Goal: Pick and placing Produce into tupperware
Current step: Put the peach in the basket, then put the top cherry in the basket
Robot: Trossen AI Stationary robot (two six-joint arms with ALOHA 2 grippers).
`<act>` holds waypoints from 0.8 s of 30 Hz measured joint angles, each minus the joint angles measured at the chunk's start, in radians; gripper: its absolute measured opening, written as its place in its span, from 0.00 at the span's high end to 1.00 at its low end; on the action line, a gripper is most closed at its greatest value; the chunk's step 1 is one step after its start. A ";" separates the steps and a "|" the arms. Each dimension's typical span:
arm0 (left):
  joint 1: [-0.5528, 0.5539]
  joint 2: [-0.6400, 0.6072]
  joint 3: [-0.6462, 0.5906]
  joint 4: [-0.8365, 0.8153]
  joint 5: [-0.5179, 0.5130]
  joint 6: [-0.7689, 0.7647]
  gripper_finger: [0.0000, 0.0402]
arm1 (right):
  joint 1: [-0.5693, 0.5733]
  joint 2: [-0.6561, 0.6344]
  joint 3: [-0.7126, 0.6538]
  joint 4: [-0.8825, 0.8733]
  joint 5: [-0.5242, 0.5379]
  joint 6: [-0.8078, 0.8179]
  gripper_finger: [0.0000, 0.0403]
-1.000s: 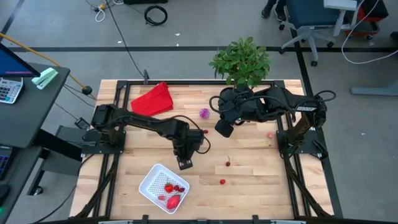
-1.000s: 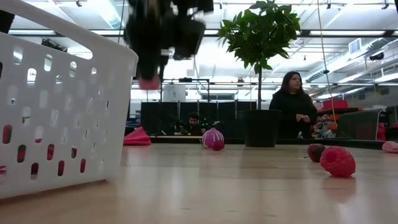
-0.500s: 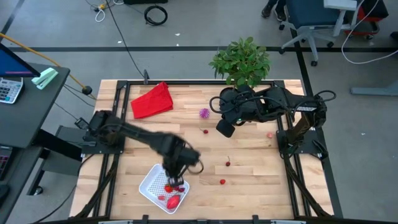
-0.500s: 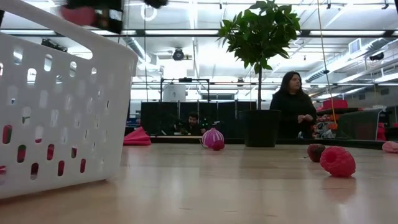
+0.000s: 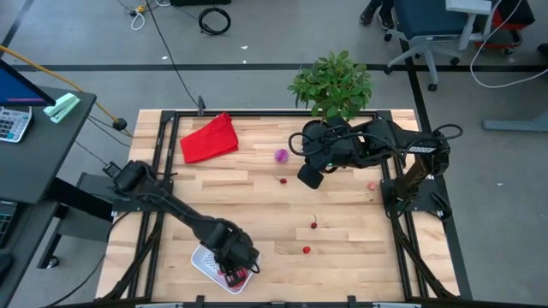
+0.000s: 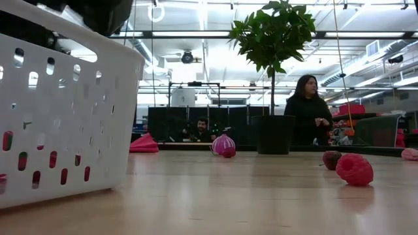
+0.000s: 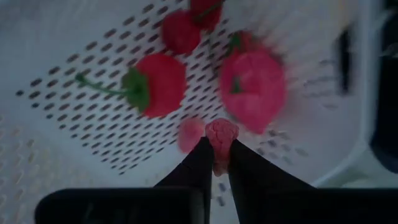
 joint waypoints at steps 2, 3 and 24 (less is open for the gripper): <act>-0.004 0.000 -0.018 -0.002 0.000 0.000 0.85 | 0.000 0.000 0.000 0.000 0.000 0.000 0.64; -0.004 0.000 -0.025 -0.001 0.001 0.000 0.83 | 0.000 0.000 0.000 0.000 0.000 0.000 0.64; 0.121 -0.033 0.134 -0.148 0.186 0.370 0.72 | -0.006 0.011 -0.001 0.062 -0.136 -0.038 0.64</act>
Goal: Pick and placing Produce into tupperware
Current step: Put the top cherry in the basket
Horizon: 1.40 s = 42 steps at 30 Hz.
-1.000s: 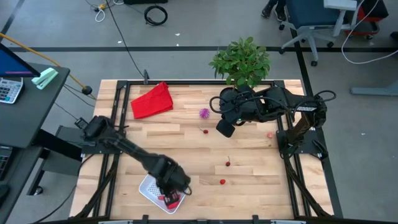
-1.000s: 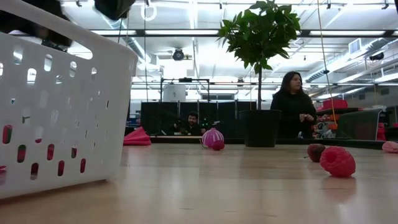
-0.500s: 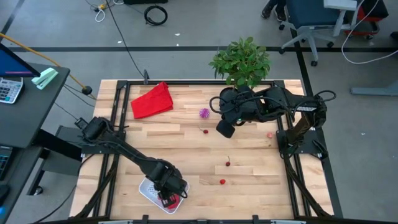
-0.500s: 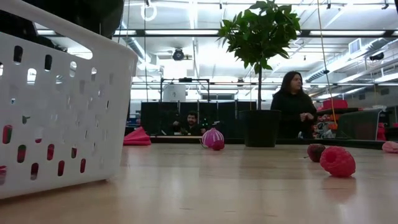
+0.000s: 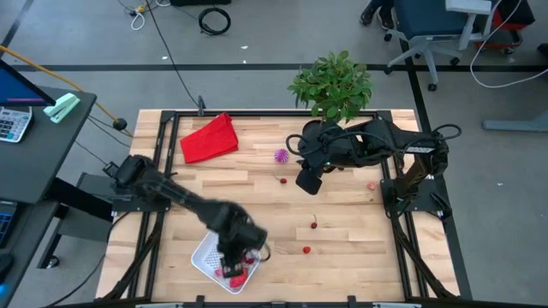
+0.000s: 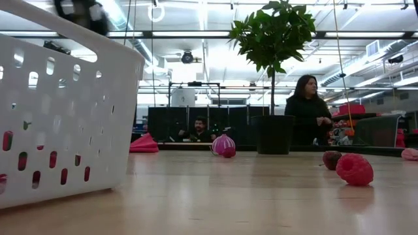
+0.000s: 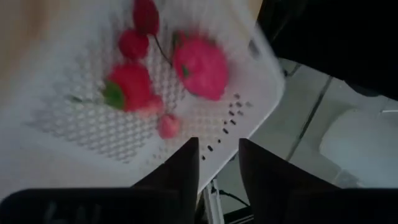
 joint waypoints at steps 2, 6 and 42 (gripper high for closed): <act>0.039 -0.013 0.062 -0.080 -0.015 0.069 0.75 | -0.009 0.004 -0.006 0.012 -0.033 -0.005 0.64; 0.116 -0.035 0.188 -0.244 -0.100 0.214 0.81 | -0.028 0.004 -0.081 0.039 -0.084 -0.001 0.64; 0.959 -0.086 0.802 -0.379 -0.439 0.765 0.73 | -0.292 0.012 -1.178 1.418 -0.472 -0.156 0.41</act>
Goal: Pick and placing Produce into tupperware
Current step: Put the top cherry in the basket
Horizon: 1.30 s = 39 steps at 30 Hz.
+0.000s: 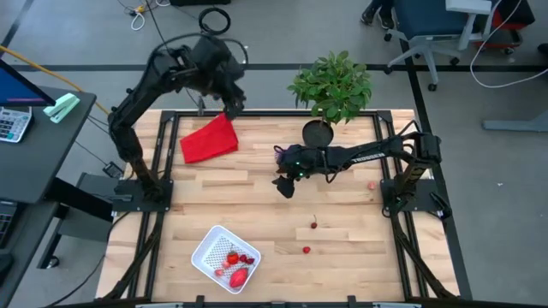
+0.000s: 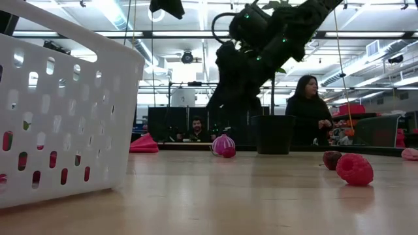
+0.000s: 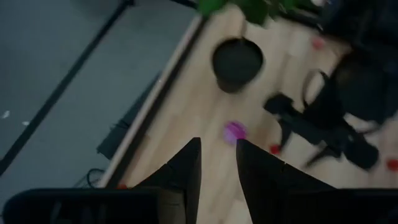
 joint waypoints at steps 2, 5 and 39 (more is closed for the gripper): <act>0.025 0.001 0.000 0.021 0.000 0.000 0.73 | -0.010 0.019 0.001 0.018 -0.002 0.003 0.40; 0.050 0.001 0.000 0.040 0.000 0.000 0.73 | -0.024 0.090 0.034 0.014 -0.030 0.004 0.38; 0.088 0.001 -0.002 0.019 0.001 0.052 0.73 | -0.044 0.278 0.211 -0.220 0.095 0.007 0.81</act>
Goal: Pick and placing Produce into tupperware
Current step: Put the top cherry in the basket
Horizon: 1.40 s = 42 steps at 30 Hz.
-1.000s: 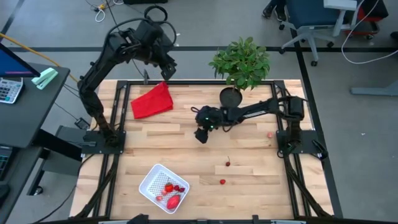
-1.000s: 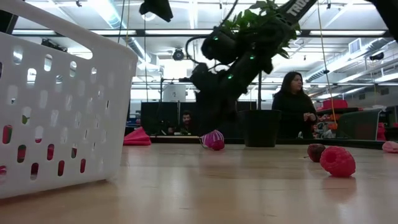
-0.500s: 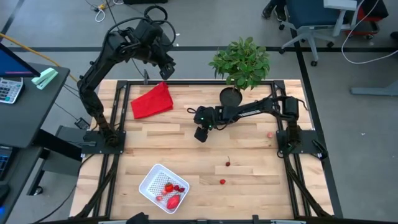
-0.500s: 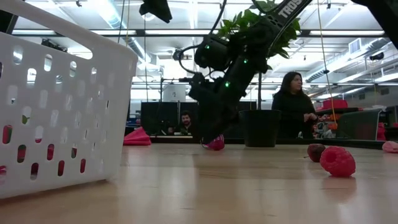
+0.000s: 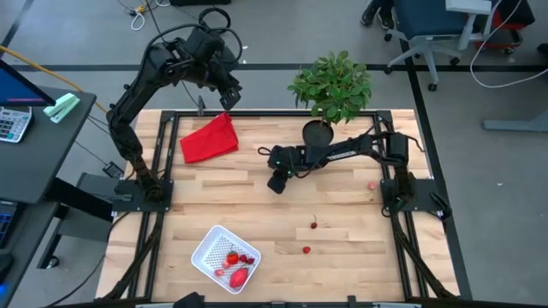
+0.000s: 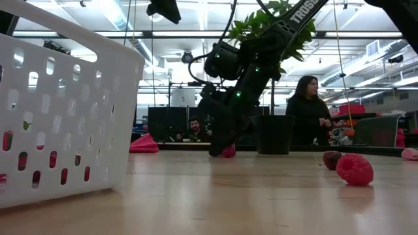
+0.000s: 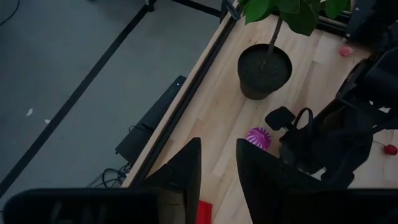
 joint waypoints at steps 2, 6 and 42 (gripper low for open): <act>0.000 0.000 0.000 0.000 0.000 0.000 0.73 | -0.001 -0.008 -0.001 -0.005 -0.008 0.013 0.87; 0.000 0.000 0.000 0.001 0.000 0.000 0.73 | 0.003 -0.013 -0.002 -0.007 -0.061 0.055 0.98; 0.002 -0.028 0.000 0.155 0.000 -0.070 0.76 | 0.409 0.051 0.501 0.309 -0.378 -0.118 0.99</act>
